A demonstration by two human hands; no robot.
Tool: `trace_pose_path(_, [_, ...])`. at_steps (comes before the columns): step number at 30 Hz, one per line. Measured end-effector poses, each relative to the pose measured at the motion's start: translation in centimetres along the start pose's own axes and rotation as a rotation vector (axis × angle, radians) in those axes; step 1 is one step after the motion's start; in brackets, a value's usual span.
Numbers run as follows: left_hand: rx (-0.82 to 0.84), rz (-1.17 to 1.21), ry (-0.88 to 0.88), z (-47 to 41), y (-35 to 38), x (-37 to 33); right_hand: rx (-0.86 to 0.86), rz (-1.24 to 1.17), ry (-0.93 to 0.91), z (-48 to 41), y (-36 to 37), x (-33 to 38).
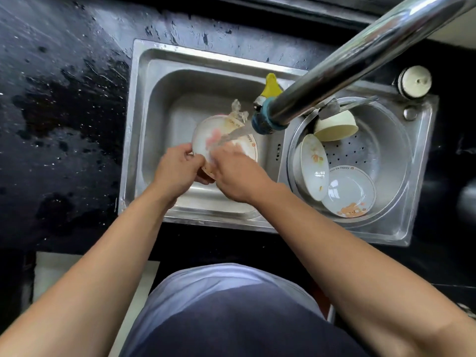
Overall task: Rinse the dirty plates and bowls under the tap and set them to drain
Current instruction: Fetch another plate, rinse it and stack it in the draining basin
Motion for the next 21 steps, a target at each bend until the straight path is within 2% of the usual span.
trace_pose_path(2, [-0.059, 0.039, -0.022, -0.5, -0.8, -0.3, 0.014, -0.006, -0.152, 0.9, 0.7, 0.5])
trace_pose_path(3, [-0.095, 0.058, -0.030, -0.7, -1.3, -0.4, 0.028, 0.046, -0.148, 1.4, 0.8, -0.1])
trace_pose_path(5, [-0.097, 0.039, -0.024, -0.7, -1.4, -0.2, 0.040, 0.157, 0.039, 1.0, 0.6, -2.1])
trace_pose_path(7, [0.014, -0.011, -0.007, 0.1, 0.1, 0.0, 0.005, 0.127, 0.134, 0.1, 0.1, -2.4])
trace_pose_path(9, [0.064, -0.005, -0.002, 0.7, 0.9, 0.0, -0.042, -0.014, -0.021, -0.2, 0.0, -0.9])
trace_pose_path(11, [-0.029, 0.031, -0.020, 0.2, 0.1, -0.3, -0.005, -0.039, -0.177, 0.7, 0.9, -0.3])
trace_pose_path(12, [-0.083, 0.045, -0.030, 0.0, -0.7, -0.4, 0.026, -0.005, -0.182, 1.3, 1.3, -0.7])
trace_pose_path(15, [-0.085, 0.028, -0.032, 0.1, -1.3, -0.2, 0.018, 0.111, 0.062, 1.0, 1.1, -2.7])
trace_pose_path(16, [-0.056, 0.005, -0.020, 0.4, -0.8, 0.0, -0.010, 0.096, 0.082, 0.6, 0.9, -2.4])
trace_pose_path(19, [-0.063, -0.007, 0.010, 0.9, -0.1, -0.4, -0.013, -0.070, -0.138, 0.6, 1.3, -0.1])
trace_pose_path(21, [-0.121, 0.056, -0.010, 0.3, -1.0, -0.4, 0.039, -0.047, -0.184, 1.6, 1.9, -0.5])
Point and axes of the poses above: each hand's wrist, its own z-axis away from the middle knuckle, its own y-axis out of the palm, x = y × z, the point moved 2 cm from there along -z, towards the middle knuckle, and after that the axes turned 10 degrees about z, right-handed, at the moved point
